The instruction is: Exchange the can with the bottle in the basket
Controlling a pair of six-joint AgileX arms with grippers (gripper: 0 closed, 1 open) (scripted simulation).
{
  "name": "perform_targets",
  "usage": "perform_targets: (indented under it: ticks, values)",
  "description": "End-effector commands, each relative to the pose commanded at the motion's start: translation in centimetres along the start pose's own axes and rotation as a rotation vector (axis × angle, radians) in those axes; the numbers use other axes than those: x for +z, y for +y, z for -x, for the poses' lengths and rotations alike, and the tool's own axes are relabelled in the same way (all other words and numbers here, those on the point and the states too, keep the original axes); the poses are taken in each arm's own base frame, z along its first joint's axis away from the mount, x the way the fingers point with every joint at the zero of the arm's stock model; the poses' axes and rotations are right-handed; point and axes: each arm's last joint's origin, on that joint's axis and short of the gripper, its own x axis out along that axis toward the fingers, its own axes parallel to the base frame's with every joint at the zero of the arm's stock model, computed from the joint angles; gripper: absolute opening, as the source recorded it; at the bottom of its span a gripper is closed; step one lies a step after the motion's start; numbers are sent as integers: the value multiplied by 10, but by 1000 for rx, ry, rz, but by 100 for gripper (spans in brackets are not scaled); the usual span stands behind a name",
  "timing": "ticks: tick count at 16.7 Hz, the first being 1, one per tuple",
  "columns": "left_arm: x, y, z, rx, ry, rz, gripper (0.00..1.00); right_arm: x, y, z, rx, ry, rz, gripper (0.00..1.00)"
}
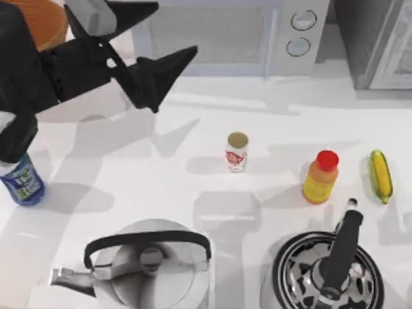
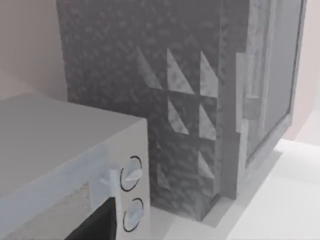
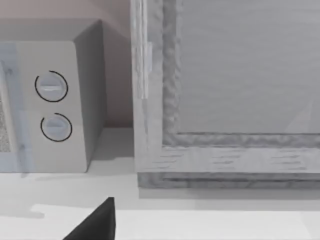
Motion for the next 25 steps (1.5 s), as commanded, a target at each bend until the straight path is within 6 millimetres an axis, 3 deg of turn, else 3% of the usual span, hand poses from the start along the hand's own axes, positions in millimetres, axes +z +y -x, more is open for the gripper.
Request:
perform_targets:
  ticks: [3, 5, 7, 10, 14, 17, 25]
  values:
    - [44, -40, 63, 208, -35, -32, 100, 0, 0, 0, 0, 0, 0, 100]
    - [53, -71, 105, 353, -56, -48, 100, 0, 0, 0, 0, 0, 0, 100]
    - [46, -97, 139, 498, -70, -57, 100, 0, 0, 0, 0, 0, 0, 100]
    - [15, -124, 174, 703, -63, -51, 100, 0, 0, 0, 0, 0, 0, 100]
    - [-32, -136, 196, 924, -10, -19, 100, 0, 0, 0, 0, 0, 0, 100]
    - [-55, -136, 202, 1016, 28, 1, 100, 0, 0, 0, 0, 0, 0, 100]
    - [-57, -136, 202, 1024, 35, 4, 100, 0, 0, 0, 0, 0, 0, 100]
